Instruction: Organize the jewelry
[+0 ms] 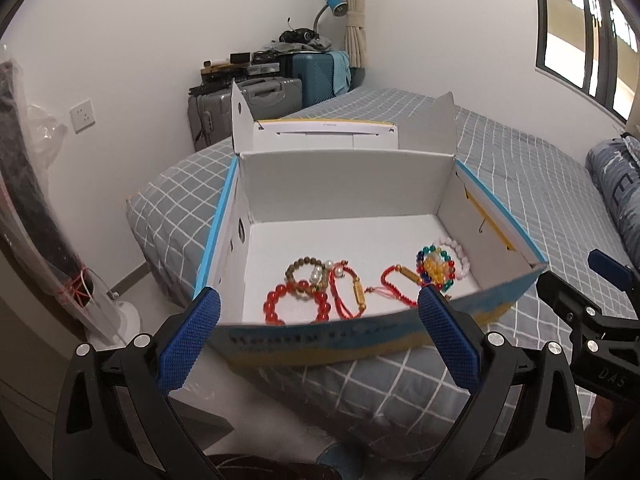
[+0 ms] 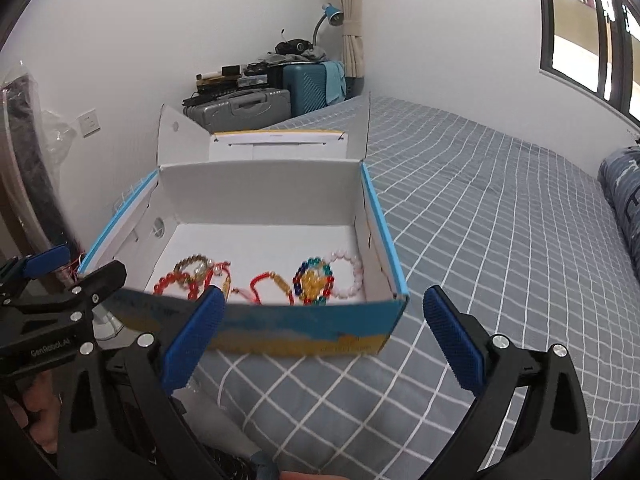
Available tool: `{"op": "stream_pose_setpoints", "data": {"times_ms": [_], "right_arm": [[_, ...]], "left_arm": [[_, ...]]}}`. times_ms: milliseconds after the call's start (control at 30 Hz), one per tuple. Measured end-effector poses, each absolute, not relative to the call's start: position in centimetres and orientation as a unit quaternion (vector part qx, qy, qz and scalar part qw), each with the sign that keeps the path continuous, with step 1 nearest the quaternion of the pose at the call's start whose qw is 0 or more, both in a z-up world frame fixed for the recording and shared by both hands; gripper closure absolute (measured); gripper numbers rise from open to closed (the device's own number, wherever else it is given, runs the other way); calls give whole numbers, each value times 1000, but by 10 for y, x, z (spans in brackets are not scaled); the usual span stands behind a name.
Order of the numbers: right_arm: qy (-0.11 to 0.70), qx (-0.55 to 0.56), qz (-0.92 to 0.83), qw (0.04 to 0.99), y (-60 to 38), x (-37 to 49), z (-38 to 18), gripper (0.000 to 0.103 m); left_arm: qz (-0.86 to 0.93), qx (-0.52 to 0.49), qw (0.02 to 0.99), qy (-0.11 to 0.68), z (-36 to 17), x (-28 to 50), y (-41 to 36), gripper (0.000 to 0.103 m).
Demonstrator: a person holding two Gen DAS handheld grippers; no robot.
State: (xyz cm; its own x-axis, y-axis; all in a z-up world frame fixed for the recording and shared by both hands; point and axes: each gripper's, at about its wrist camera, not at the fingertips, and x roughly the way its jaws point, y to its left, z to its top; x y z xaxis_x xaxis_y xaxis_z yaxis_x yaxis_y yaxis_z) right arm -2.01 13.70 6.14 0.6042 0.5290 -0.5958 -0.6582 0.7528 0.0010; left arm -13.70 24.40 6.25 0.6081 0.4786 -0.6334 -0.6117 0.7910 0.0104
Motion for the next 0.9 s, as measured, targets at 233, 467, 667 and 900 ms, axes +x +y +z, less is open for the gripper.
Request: {"op": "stream_pose_setpoints", "data": {"times_ms": [233, 467, 667, 900], "right_arm": [[310, -104, 331, 885, 132, -15, 49, 8], [308, -104, 329, 887, 131, -15, 48, 8], [307, -108, 328, 887, 131, -15, 48, 8], [306, -113, 328, 887, 132, -16, 47, 8]], "left_arm": [[306, -98, 886, 335, 46, -141, 237, 6], [302, -97, 887, 337, 45, -141, 235, 6], [296, -104, 888, 335, 45, -142, 235, 6], [295, -106, 888, 338, 44, -140, 234, 6]]}}
